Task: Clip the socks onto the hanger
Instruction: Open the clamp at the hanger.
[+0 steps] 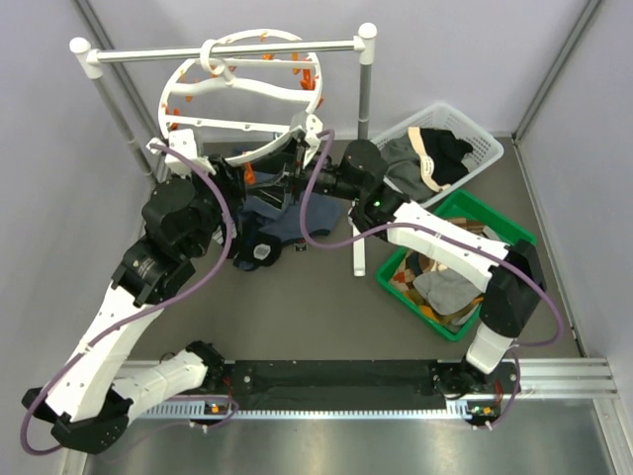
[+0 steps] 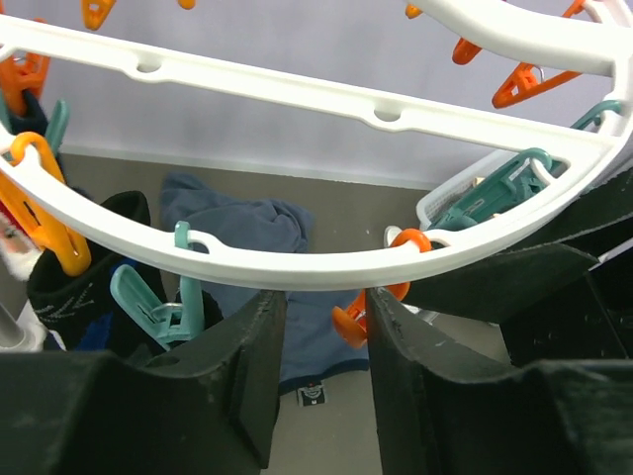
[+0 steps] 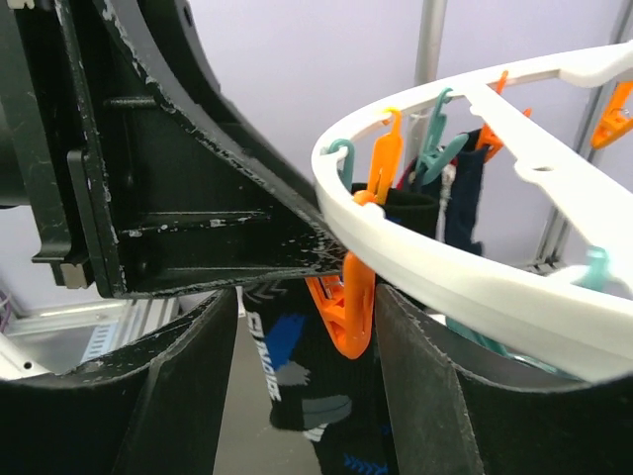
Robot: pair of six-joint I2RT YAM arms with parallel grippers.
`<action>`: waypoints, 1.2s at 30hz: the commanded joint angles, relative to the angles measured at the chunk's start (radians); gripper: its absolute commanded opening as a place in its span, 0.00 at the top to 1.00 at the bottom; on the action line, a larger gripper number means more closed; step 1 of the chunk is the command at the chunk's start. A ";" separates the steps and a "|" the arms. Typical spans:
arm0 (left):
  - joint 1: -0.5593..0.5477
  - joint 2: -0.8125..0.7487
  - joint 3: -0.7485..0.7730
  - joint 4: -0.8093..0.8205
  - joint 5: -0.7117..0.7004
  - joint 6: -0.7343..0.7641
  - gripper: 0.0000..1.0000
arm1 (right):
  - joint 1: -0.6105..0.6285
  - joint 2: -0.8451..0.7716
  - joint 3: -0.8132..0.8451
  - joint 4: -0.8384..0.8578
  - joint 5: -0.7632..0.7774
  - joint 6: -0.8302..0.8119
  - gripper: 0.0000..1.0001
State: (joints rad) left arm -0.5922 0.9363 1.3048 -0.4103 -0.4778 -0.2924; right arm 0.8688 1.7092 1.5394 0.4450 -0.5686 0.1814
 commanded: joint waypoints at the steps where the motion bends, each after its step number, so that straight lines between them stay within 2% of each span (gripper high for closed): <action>1: 0.009 -0.047 -0.036 0.073 0.034 -0.022 0.62 | 0.009 -0.037 -0.042 0.098 0.012 0.029 0.43; 11: 0.009 -0.070 -0.035 0.059 0.077 -0.060 0.82 | 0.009 -0.065 -0.194 0.288 0.067 0.092 0.42; 19: 0.009 -0.067 -0.010 0.057 0.076 -0.088 0.83 | -0.014 0.027 -0.145 0.432 0.001 0.164 0.41; 27: 0.009 -0.059 -0.003 0.054 0.094 -0.103 0.83 | -0.024 0.116 -0.058 0.463 -0.076 0.202 0.42; 33: 0.008 -0.054 0.011 0.045 0.113 -0.113 0.82 | -0.031 0.148 -0.022 0.512 -0.122 0.247 0.52; 36: 0.009 -0.054 0.008 0.039 0.120 -0.108 0.82 | -0.034 0.148 -0.016 0.512 -0.145 0.248 0.62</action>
State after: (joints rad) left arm -0.5877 0.8845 1.2705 -0.4118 -0.3824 -0.3958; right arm 0.8455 1.8553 1.4631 0.8856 -0.6552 0.4030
